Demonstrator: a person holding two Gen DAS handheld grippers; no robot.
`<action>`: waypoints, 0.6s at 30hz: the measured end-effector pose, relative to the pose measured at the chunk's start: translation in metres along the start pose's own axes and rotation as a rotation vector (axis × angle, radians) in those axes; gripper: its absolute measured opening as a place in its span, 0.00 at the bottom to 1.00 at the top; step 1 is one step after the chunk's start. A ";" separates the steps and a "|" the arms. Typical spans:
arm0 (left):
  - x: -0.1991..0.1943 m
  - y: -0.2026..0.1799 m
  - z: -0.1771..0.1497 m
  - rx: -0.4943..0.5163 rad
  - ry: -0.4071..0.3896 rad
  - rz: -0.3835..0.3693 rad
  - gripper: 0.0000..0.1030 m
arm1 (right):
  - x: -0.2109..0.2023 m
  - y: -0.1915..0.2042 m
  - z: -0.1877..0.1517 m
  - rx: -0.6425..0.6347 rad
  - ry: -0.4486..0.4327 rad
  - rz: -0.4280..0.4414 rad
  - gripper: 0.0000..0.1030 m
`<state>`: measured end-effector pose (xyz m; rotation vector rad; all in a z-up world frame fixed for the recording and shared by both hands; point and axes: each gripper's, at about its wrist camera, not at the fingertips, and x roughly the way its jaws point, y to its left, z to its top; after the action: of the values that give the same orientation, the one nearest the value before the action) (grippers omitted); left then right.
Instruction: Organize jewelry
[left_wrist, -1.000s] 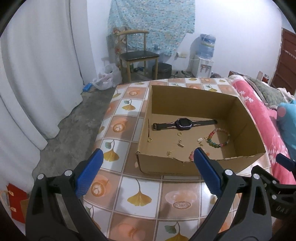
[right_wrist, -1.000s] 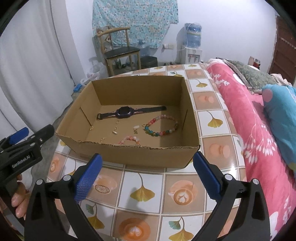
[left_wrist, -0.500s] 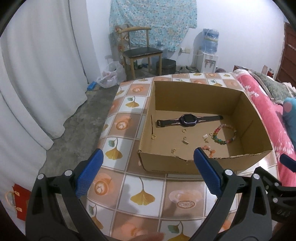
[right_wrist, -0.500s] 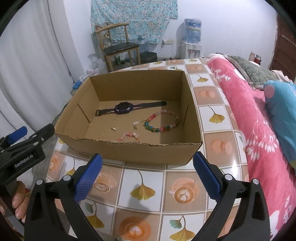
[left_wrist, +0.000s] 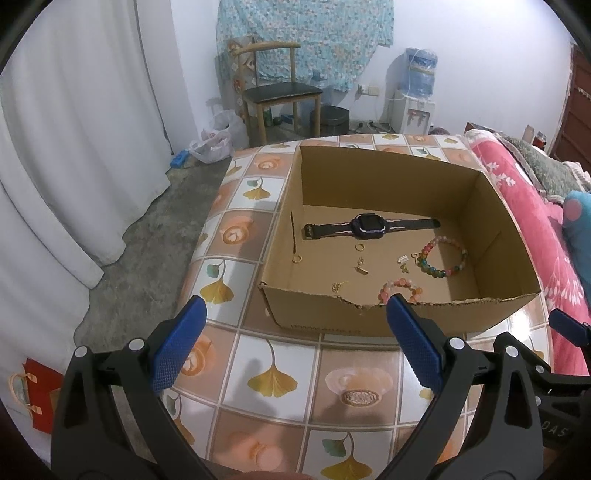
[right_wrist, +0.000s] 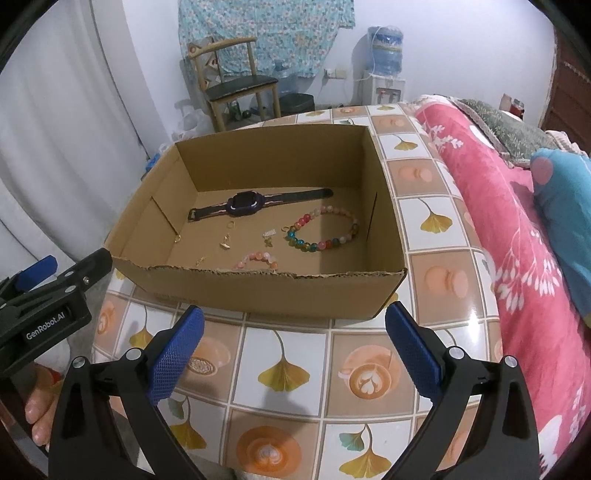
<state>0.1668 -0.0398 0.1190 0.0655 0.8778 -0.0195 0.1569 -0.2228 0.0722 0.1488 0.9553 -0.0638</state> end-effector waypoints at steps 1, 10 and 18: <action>0.000 0.000 0.000 0.001 0.000 0.000 0.92 | 0.000 0.000 0.000 -0.001 0.001 0.001 0.93; 0.000 0.000 0.000 0.001 0.000 0.003 0.92 | 0.003 0.002 0.001 -0.007 0.007 0.003 0.93; 0.000 0.002 -0.001 -0.001 -0.002 0.003 0.92 | 0.003 0.002 0.001 -0.008 0.007 0.001 0.93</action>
<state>0.1660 -0.0374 0.1185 0.0658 0.8759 -0.0166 0.1600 -0.2209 0.0708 0.1421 0.9626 -0.0580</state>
